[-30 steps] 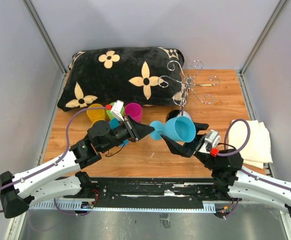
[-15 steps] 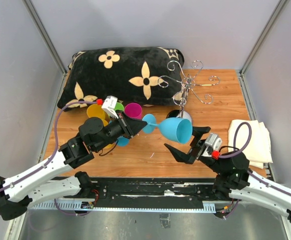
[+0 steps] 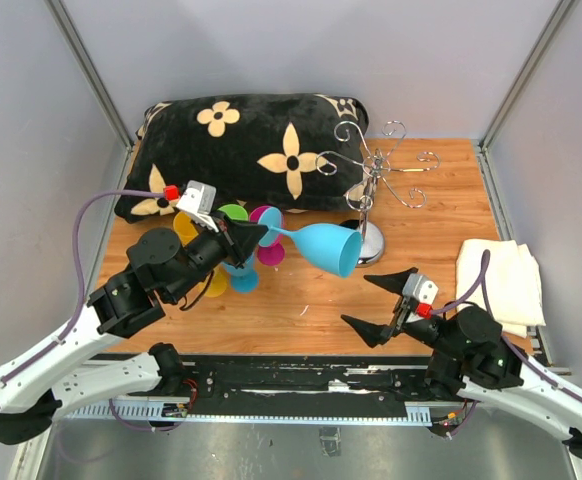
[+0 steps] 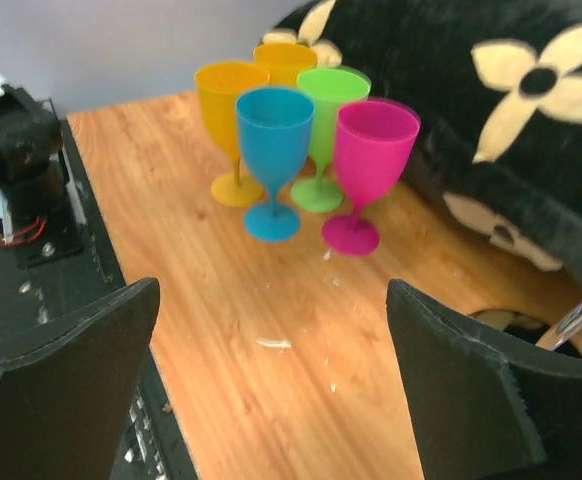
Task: Place the wine glass upside down on the wine glass rack
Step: Turn the wine glass upside down at the wine rack.
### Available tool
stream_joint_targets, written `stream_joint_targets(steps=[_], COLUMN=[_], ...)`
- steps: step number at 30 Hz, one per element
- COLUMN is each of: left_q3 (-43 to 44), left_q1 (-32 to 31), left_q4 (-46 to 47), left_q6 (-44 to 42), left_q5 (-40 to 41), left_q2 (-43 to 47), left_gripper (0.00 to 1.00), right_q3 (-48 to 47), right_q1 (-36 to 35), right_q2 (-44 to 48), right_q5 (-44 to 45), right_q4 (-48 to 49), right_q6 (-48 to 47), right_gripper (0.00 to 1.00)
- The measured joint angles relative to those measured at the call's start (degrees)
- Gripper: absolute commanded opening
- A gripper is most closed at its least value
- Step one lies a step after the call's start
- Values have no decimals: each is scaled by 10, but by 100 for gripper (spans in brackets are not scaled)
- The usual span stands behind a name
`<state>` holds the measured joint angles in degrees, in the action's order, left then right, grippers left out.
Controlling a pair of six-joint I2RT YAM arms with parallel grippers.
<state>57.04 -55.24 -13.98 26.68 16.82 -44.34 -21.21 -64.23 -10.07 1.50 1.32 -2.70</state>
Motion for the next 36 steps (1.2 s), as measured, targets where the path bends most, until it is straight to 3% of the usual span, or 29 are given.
stream_joint_targets(steps=[9, 14, 19, 25, 30, 36], left_q3=[-7, -25, -38, -23, -24, -66], left_q1=[0, 0, 0, 0, 0, 0], left_q4=[-26, -27, -26, -40, -46, -2], left_q6=[-155, -242, -343, -472, -569, -691], left_q5=[12, -26, -101, -185, -231, -287], left_q2=[15, 14, 9, -44, -59, -2], left_gripper=[0, 0, 1, 0, 0, 0], right_q3=[-37, -71, -87, -109, -139, -168], right_q1=[0, 0, 0, 0, 0, 0], right_q2=[16, 39, 76, 73, 19, -57], right_q5=[1, 25, 58, 97, 106, 133], right_q4=[-199, -273, -285, -259, -232, -230], right_q6=[164, 221, 198, 102, 57, 91], right_gripper=[98, 98, 99, 98, 95, 91])
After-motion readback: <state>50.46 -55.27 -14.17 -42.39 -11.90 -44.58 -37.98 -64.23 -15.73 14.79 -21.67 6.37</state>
